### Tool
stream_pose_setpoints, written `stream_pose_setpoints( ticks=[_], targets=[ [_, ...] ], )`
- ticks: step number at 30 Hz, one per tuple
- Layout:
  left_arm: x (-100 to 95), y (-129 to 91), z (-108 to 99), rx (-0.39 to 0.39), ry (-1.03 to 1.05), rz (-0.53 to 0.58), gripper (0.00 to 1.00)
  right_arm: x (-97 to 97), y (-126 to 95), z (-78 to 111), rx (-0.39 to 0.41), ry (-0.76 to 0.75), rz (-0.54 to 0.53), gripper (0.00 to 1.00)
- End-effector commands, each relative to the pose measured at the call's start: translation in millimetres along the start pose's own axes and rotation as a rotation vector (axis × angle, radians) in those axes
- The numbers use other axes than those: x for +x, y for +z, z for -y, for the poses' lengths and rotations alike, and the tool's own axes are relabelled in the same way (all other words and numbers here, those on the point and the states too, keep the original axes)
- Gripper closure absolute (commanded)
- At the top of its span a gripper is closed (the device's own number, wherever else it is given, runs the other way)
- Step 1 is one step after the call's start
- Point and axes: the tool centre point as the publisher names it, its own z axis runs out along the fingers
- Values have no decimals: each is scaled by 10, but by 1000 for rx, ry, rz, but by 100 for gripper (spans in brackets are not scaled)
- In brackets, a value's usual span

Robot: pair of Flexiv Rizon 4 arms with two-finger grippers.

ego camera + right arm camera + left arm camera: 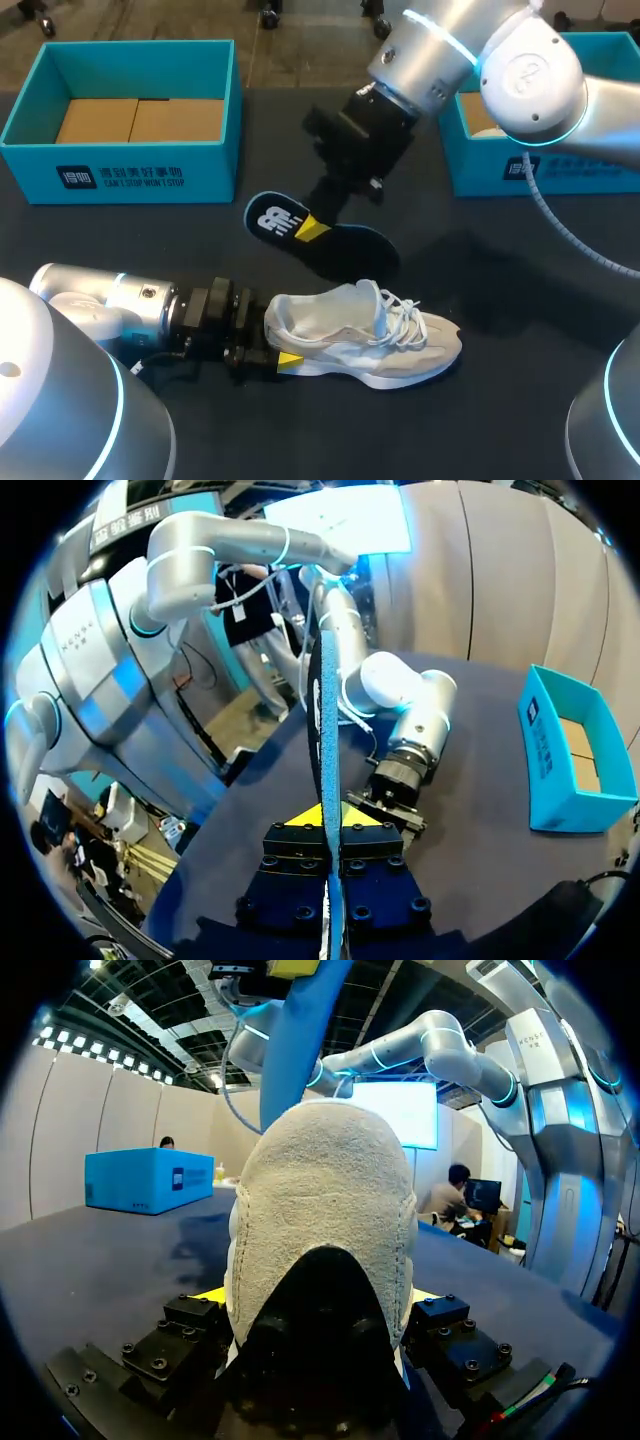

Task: Take the shoe out of the shoebox, open the shoe tongue, remove and reinsert the insole, then place the shoe into the shoebox

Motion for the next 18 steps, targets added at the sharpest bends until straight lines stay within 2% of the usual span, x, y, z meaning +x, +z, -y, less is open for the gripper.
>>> stream_pose_setpoints(
  ticks=[1,5,8,18],
  targets=[
    [-15,20,-42,1,-1,0,100,106,-263,-126,6,-11,24,100],
    [-15,20,-42,1,-1,0,100,217,-473,-261,-17,-37,47,100],
    [-15,20,-42,1,-1,0,100,308,-632,-298,-124,-143,66,100],
    [-15,20,-42,1,-1,0,100,319,-652,-302,-135,-162,67,100]
  ],
)
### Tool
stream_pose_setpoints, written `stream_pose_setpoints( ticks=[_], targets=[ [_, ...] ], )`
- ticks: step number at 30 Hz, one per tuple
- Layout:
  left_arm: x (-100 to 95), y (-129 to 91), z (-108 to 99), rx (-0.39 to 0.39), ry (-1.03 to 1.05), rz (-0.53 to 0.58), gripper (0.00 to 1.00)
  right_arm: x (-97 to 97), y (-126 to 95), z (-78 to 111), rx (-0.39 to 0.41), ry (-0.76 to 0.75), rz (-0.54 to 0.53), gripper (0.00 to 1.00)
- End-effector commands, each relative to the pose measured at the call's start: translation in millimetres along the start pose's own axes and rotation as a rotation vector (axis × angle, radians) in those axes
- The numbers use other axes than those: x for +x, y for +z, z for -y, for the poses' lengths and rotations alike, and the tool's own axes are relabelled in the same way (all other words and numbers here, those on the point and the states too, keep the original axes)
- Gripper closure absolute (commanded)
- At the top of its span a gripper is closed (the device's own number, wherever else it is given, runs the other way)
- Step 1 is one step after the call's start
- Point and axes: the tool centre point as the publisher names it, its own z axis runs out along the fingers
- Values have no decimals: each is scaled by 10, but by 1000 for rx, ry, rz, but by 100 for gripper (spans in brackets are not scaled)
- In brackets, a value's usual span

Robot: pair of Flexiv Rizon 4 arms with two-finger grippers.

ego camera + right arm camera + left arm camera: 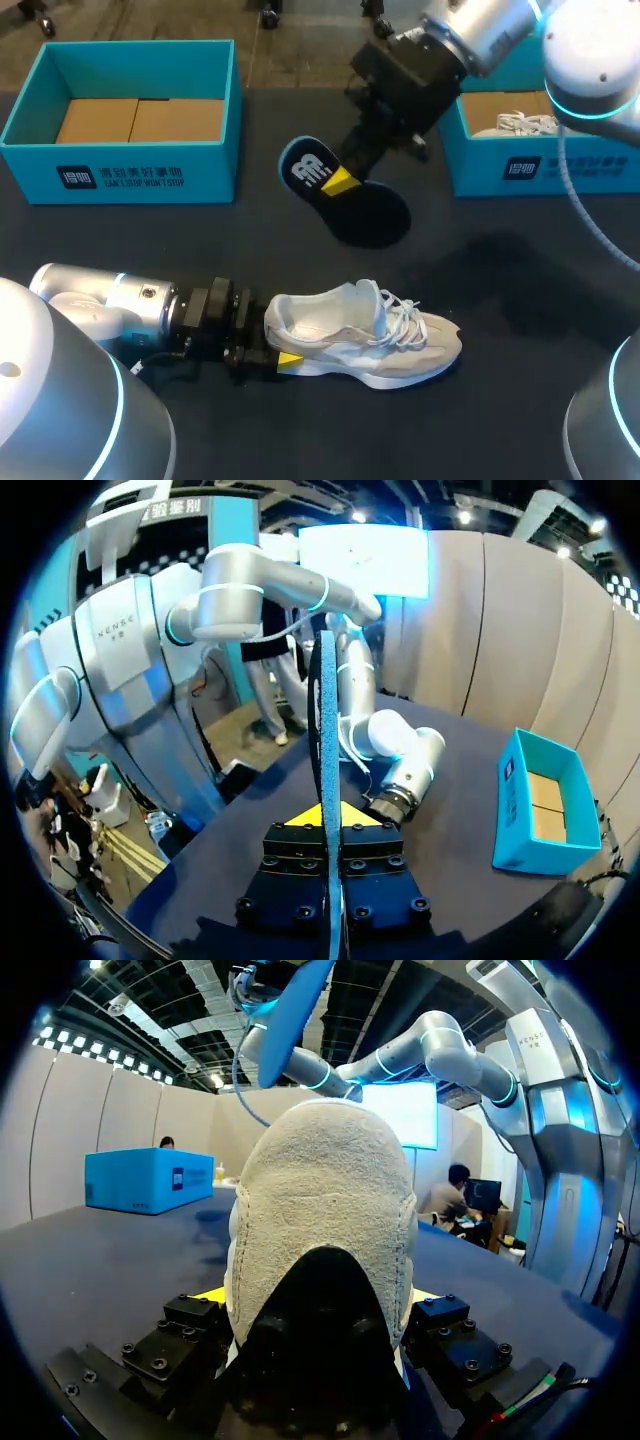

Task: Take the shoe out of the shoebox, open the shoe tongue, remove and reinsert the insole, then place the shoe into the shoebox

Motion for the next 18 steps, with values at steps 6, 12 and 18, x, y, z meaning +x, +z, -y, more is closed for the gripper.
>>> stream_pose_setpoints(
  ticks=[6,12,18],
  targets=[
    [-14,20,-42,1,0,0,100,47,22,17,-14,-2,24,100],
    [-14,20,-42,1,0,0,100,160,-232,-305,-78,-1,77,100],
    [-14,20,-42,1,0,0,100,267,-452,-573,-125,15,98,100]
  ],
)
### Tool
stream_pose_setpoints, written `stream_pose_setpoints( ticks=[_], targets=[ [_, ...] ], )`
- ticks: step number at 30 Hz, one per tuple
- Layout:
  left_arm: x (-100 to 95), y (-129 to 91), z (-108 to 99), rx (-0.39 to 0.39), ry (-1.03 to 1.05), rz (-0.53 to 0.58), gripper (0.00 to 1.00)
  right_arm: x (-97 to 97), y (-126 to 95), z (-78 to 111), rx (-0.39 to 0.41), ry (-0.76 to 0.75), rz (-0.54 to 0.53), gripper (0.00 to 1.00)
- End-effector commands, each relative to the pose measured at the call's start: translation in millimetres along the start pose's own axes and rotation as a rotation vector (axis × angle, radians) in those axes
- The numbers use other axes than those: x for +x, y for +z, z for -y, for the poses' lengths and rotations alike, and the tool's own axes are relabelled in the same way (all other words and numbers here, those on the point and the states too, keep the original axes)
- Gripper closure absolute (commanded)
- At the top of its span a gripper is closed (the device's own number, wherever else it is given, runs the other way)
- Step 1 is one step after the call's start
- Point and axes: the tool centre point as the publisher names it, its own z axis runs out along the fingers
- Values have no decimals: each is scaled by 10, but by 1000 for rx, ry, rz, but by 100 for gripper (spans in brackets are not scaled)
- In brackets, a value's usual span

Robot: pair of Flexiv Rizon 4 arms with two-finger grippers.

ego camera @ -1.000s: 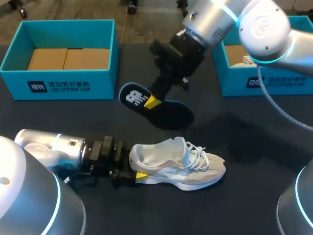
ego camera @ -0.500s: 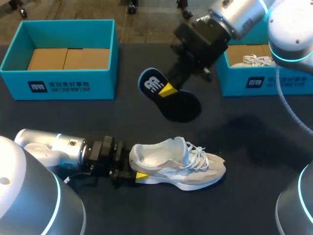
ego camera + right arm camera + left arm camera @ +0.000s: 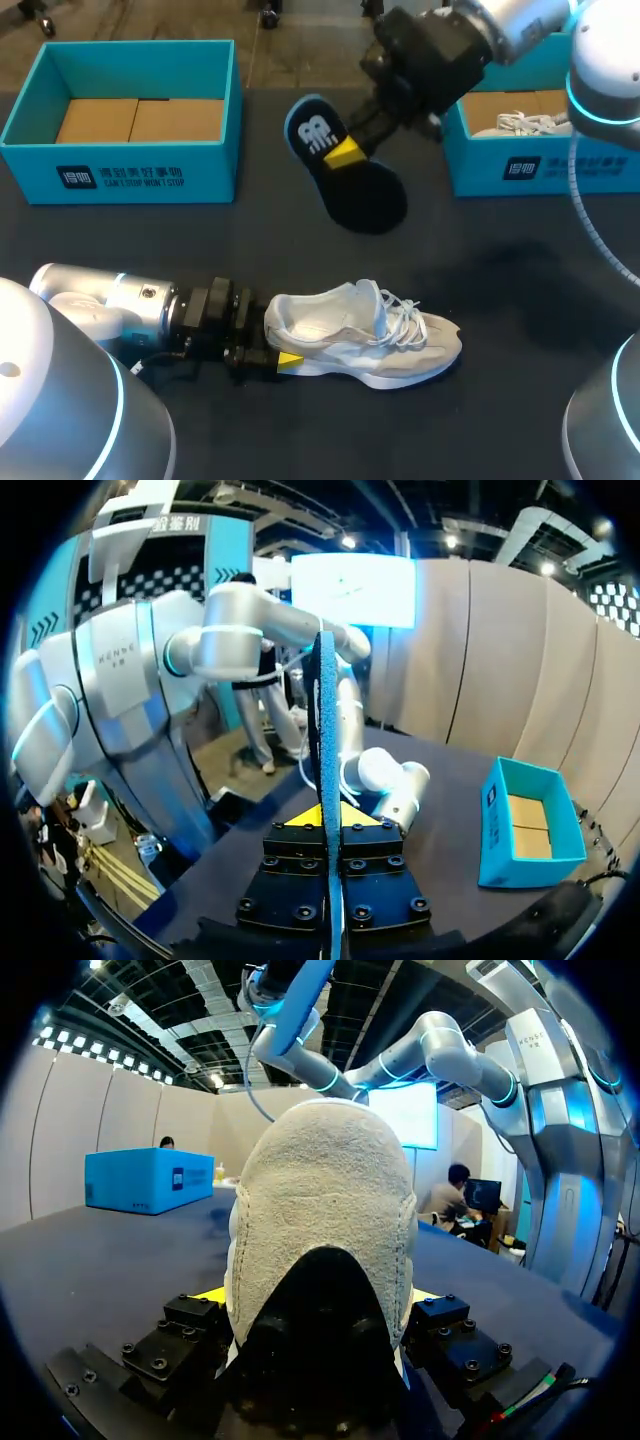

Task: Take the shoe out of the shoebox, open the shoe tongue, remove and reinsert the insole, then place the shoe into the shoebox

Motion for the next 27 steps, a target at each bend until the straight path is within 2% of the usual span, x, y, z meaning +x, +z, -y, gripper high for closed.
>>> stream_pose_setpoints(
  ticks=[1,12,14,23,24,27],
  targets=[
    [-14,20,-41,1,0,0,100,151,-132,-92,2,6,28,100],
    [-14,20,-41,1,0,0,100,151,-132,-92,2,6,28,100],
    [-14,20,-41,1,0,0,100,167,-136,-110,-73,-7,100,100],
    [-14,20,-41,1,0,0,100,683,-285,-410,-222,153,276,100],
    [-14,20,-41,1,0,0,100,780,-302,-449,-171,242,280,100],
    [-14,20,-41,1,0,0,100,780,-302,-449,-171,242,280,100]
  ],
)
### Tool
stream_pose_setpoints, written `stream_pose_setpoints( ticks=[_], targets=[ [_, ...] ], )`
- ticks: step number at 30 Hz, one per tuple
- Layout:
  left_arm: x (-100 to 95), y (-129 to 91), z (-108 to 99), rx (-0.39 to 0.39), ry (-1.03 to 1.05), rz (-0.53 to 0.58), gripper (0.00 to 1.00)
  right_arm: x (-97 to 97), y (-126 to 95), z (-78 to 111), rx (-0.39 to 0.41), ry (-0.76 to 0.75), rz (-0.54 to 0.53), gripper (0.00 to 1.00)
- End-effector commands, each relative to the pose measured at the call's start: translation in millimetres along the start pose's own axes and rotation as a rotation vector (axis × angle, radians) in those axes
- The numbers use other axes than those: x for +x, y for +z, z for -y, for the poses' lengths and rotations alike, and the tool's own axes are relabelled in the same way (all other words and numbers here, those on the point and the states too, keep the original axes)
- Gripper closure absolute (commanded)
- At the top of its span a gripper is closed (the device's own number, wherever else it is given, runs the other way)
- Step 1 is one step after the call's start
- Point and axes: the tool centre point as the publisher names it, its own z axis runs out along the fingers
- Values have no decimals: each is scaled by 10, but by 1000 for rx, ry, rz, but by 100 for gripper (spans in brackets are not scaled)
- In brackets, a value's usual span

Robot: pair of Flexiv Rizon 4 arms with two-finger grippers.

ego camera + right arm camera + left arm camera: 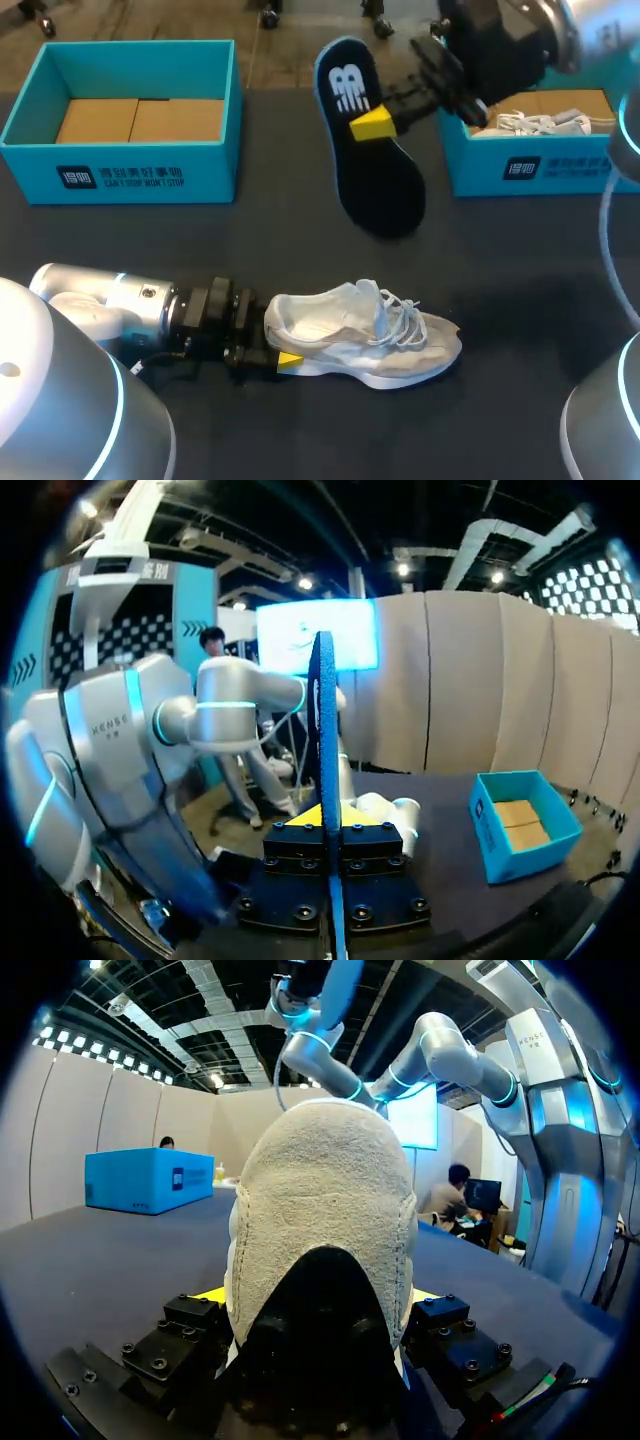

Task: Take the shoe out of the shoebox, open the shoe tongue, remove and reinsert the insole, then place the shoe into the shoebox

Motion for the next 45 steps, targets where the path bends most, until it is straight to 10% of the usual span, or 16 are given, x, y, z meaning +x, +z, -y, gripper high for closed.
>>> stream_pose_setpoints(
  ticks=[1,45],
  targets=[
    [-14,20,-41,1,0,0,100,347,-55,68,12,45,147,100],
    [-14,20,-41,1,0,0,100,772,-288,-240,-210,195,217,100]
  ],
)
